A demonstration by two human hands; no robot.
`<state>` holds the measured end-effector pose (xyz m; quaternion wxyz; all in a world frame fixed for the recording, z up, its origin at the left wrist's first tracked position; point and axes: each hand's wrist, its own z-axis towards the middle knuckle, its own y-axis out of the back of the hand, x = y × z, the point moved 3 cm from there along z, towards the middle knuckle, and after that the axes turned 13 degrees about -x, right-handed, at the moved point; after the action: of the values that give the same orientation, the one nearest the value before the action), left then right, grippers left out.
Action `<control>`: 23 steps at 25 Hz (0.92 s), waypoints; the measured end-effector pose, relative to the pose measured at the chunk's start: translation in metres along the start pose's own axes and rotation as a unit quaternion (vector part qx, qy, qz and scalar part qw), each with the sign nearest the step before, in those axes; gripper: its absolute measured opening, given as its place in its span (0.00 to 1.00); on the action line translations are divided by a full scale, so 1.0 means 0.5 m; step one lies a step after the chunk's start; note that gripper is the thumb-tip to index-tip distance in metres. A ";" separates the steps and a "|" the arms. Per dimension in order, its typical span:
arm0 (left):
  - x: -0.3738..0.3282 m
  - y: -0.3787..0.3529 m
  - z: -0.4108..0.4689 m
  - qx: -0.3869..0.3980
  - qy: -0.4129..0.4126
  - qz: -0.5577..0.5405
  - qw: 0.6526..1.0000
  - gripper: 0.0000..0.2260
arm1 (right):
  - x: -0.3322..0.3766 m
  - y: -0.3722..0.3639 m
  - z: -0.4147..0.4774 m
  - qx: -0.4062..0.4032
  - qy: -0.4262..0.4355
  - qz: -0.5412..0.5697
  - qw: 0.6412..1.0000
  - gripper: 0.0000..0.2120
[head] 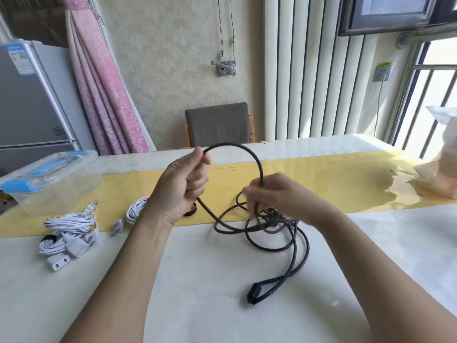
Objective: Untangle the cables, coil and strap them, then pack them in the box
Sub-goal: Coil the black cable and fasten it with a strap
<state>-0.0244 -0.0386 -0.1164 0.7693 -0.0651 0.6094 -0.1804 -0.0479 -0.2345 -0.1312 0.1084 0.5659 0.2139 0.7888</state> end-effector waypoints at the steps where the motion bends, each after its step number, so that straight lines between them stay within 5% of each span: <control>1: -0.004 0.010 0.003 0.002 0.015 -0.036 0.999 0.17 | -0.012 0.036 0.010 -0.122 -0.024 0.022 0.992 0.15; 4: -0.015 0.026 0.005 0.019 0.017 -0.206 0.978 0.13 | -0.040 0.153 0.008 -0.406 -0.072 0.120 0.903 0.14; 6: -0.022 0.034 0.008 -0.022 -0.010 -0.271 0.962 0.04 | -0.055 0.187 -0.002 -0.444 -0.088 0.192 0.871 0.11; 7: -0.025 0.045 0.011 -0.043 -0.006 -0.277 0.960 0.07 | -0.059 0.194 -0.004 -0.434 -0.099 0.224 0.867 0.10; 10: -0.036 0.100 0.020 -0.157 -0.050 -0.020 0.986 0.12 | -0.071 0.219 -0.016 -0.438 -0.123 0.205 0.866 0.12; 11: -0.035 0.115 0.021 -0.211 -0.104 0.128 0.963 0.13 | -0.074 0.234 -0.023 -0.484 -0.119 0.174 0.849 0.09; 13: -0.034 0.122 0.012 -0.315 -0.225 0.337 0.858 0.11 | -0.077 0.261 -0.041 -0.581 -0.097 0.158 0.792 0.03; 15: -0.036 0.113 -0.003 -0.377 -0.332 0.411 0.761 0.14 | -0.081 0.276 -0.047 -0.611 -0.083 0.208 0.759 0.03; 18: -0.030 0.106 0.007 -0.313 -0.292 0.405 0.808 0.19 | -0.077 0.247 -0.034 -0.466 -0.178 0.267 0.824 0.20; 20: 0.003 0.095 0.021 -0.200 -0.153 0.500 0.828 0.18 | -0.062 0.217 -0.020 -0.365 -0.220 0.142 0.894 0.26; 23: 0.047 0.050 0.011 -0.039 -0.040 0.594 0.802 0.02 | -0.024 0.180 -0.001 -0.304 -0.134 -0.087 0.939 0.19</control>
<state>-0.0097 -0.0247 -0.1447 0.7464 0.2730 0.5038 0.3385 -0.0379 -0.3192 -0.1002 0.3713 0.5853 -0.0045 0.7207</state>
